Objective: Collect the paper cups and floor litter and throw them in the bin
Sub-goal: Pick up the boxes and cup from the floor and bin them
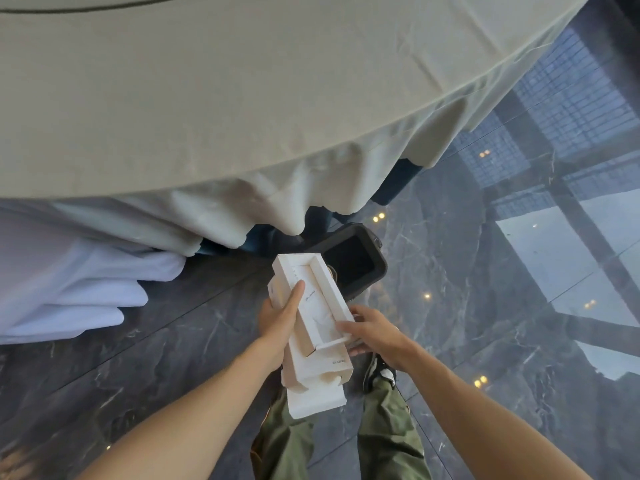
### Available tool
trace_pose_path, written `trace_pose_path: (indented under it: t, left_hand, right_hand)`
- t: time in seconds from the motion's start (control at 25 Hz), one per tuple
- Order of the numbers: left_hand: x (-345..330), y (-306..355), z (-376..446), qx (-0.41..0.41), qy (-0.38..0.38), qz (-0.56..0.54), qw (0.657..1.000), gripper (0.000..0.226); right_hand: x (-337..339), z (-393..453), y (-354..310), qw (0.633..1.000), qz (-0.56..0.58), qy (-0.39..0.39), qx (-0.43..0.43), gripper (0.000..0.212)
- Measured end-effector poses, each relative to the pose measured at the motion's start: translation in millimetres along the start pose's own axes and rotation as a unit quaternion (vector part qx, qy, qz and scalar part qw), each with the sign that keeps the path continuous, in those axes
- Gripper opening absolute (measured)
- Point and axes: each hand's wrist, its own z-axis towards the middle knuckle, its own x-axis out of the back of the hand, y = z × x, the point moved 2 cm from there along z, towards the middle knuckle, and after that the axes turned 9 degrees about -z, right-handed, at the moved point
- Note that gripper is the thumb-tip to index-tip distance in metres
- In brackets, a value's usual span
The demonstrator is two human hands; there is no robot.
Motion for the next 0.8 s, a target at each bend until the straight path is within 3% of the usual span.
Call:
trace_pose_path:
  t: [0.12, 0.28, 0.8]
  left_hand:
    - [-15, -3, 5, 0.003, 0.001, 0.001, 1.000, 0.049]
    - [-12, -18, 16, 0.021, 0.034, -0.008, 0.999, 0.033]
    - [7, -41, 36, 0.065, 0.026, -0.007, 0.998, 0.040]
  right_hand:
    - [14, 11, 11, 0.991, 0.037, 0.126, -0.004, 0.024]
    - [36, 26, 18, 0.969, 0.043, 0.238, -0.057, 0.020]
    - [54, 61, 6, 0.958, 0.029, 0.277, -0.066, 0.034]
